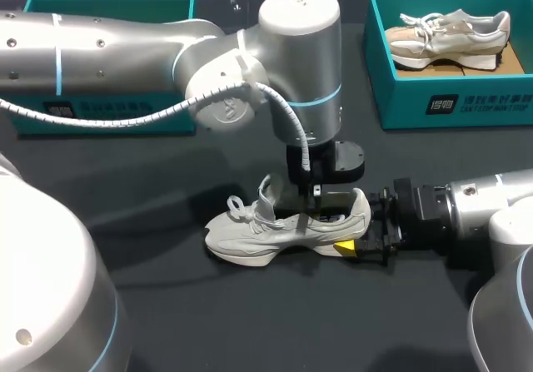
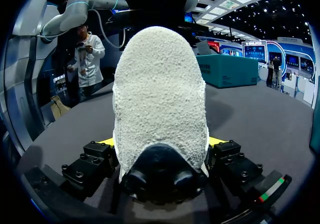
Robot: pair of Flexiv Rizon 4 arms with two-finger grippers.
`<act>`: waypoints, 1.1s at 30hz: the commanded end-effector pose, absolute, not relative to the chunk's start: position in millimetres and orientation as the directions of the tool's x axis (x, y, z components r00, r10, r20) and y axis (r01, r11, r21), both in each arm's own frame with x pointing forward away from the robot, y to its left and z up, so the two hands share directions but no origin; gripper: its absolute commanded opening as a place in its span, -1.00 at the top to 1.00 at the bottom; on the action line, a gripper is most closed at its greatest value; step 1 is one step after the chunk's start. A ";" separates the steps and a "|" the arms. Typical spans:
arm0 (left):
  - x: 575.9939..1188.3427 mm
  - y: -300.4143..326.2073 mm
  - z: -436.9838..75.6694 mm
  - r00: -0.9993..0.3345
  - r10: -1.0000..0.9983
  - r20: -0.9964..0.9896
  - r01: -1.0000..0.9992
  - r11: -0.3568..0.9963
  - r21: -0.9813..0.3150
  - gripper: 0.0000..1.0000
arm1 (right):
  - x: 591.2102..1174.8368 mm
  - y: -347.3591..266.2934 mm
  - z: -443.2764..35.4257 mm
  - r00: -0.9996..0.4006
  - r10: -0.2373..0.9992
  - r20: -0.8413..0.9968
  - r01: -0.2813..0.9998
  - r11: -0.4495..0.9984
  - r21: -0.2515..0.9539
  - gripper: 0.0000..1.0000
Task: Take the shoe out of the shoebox, open the shoe tongue, remove and reinsert the insole, then place the shoe into the shoebox
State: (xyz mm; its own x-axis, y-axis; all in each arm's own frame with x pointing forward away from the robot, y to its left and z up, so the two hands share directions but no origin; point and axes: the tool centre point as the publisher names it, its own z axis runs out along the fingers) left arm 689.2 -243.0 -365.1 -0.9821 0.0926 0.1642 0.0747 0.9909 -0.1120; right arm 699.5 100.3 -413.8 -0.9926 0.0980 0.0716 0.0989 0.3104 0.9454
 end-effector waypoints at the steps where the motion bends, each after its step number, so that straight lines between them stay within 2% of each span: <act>1: 690.1 -244.8 -373.0 -0.976 0.106 0.189 0.088 0.991 -0.105 1.00 | 699.1 99.9 -412.5 -0.992 0.099 0.073 0.100 0.314 0.944 1.00; 11: 682.1 -240.6 -377.0 -0.971 0.147 0.190 0.128 0.986 -0.108 1.00 | 699.1 99.9 -412.5 -0.992 0.099 0.073 0.100 0.314 0.944 1.00; 15: 678.7 -242.7 -384.8 -0.970 0.151 0.190 0.134 0.986 -0.099 0.45 | 699.1 99.9 -412.5 -0.992 0.099 0.073 0.100 0.314 0.944 1.00; 18: 676.3 -244.3 -390.2 -0.971 0.153 0.185 0.138 0.986 -0.091 0.18 | 699.1 99.9 -412.5 -0.992 0.099 0.073 0.100 0.314 0.944 1.00; 33: 680.2 -259.1 -421.0 -0.987 0.153 0.051 0.149 0.986 -0.075 0.12 | 699.1 99.9 -412.5 -0.992 0.099 0.073 0.100 0.314 0.944 1.00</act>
State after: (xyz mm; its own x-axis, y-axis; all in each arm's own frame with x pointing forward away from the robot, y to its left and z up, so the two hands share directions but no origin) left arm 684.2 -250.2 -401.1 -0.9847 0.1595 0.0697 0.1532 0.9842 -0.0883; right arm 698.6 98.8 -416.4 -0.9928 0.0974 0.0701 0.0973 0.3116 0.9452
